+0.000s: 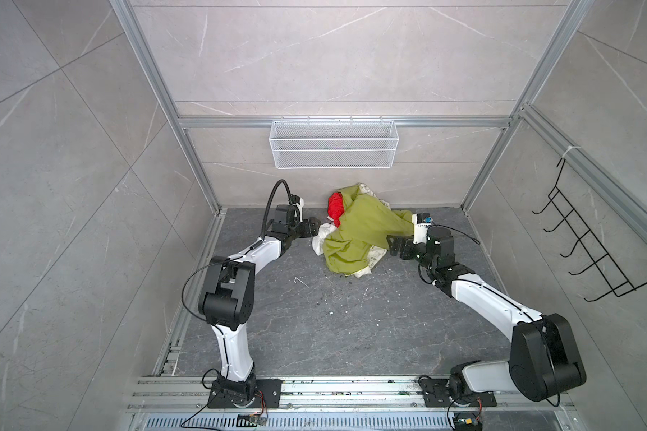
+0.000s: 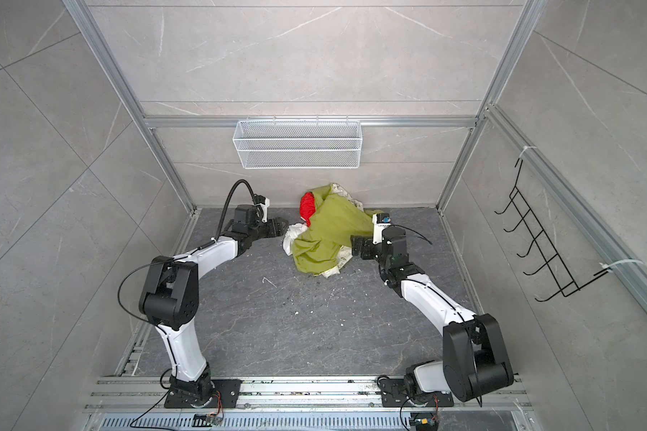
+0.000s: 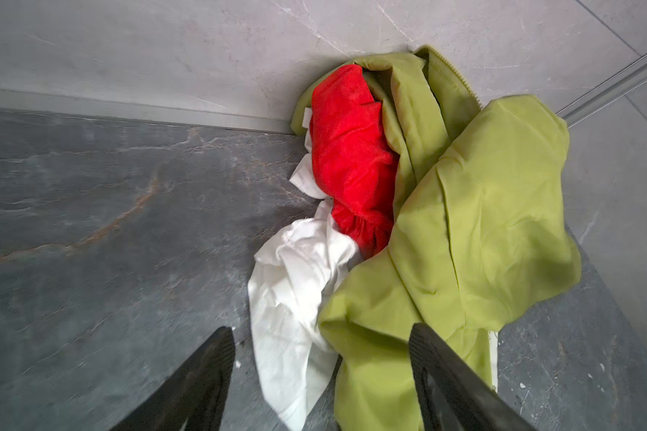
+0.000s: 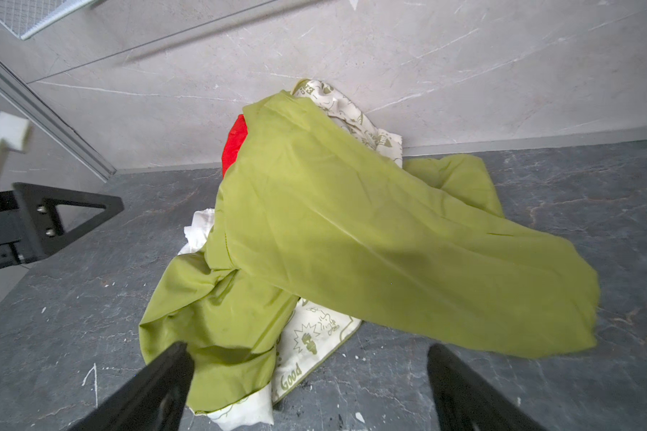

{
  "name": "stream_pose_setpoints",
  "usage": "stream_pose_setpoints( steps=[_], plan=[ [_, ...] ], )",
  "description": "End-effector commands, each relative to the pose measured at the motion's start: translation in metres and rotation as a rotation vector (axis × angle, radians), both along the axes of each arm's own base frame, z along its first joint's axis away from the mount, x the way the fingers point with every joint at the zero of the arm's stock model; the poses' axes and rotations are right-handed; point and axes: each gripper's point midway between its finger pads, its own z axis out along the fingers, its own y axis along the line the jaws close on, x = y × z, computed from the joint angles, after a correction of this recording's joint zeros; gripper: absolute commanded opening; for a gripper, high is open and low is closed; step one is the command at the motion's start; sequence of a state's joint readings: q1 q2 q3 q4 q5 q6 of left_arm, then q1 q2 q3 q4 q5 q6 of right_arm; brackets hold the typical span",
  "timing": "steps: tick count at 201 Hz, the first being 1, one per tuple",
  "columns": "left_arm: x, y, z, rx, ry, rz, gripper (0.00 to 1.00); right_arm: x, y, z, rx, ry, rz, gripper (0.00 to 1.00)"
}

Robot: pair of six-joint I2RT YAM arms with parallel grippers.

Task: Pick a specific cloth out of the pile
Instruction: 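Reach the left gripper onto the red cloth while the right presses green cloth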

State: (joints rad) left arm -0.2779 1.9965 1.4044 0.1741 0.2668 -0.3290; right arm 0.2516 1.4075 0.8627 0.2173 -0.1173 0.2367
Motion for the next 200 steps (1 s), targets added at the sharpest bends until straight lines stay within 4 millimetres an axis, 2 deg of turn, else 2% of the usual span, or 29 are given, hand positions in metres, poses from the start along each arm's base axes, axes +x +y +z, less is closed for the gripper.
stream_pose_setpoints(
  steps=[1,28,69,77,83,85,89,144,200],
  plan=[
    [0.025,-0.016,0.021,-0.124,-0.07,-0.052,0.72,0.006,0.01,0.019,0.03,-0.029,0.029,1.0],
    [0.04,-0.03,0.014,-0.184,-0.056,-0.092,0.71,0.01,0.011,0.027,0.035,-0.048,0.029,1.0],
    [0.062,-0.043,-0.002,-0.235,-0.012,-0.127,0.7,0.016,0.022,0.024,0.06,-0.012,0.075,1.0],
    [0.065,-0.045,-0.003,-0.246,-0.014,-0.128,0.7,0.016,0.024,0.022,0.061,-0.01,0.078,1.0],
    [0.067,-0.047,0.003,-0.257,-0.025,-0.134,0.7,0.017,0.025,0.023,0.062,-0.012,0.08,1.0],
    [0.068,-0.047,-0.01,-0.256,-0.005,-0.132,0.7,0.017,0.024,0.022,0.061,-0.011,0.078,1.0],
    [0.07,-0.048,-0.014,-0.261,0.001,-0.133,0.71,0.018,0.025,0.021,0.061,-0.011,0.08,1.0],
    [0.087,-0.061,-0.03,-0.326,0.049,-0.156,0.7,0.023,0.036,0.015,0.055,0.009,0.101,1.0],
    [0.099,-0.069,-0.035,-0.397,0.068,-0.163,0.65,0.023,0.047,0.008,0.049,0.028,0.123,1.0]
  ],
)
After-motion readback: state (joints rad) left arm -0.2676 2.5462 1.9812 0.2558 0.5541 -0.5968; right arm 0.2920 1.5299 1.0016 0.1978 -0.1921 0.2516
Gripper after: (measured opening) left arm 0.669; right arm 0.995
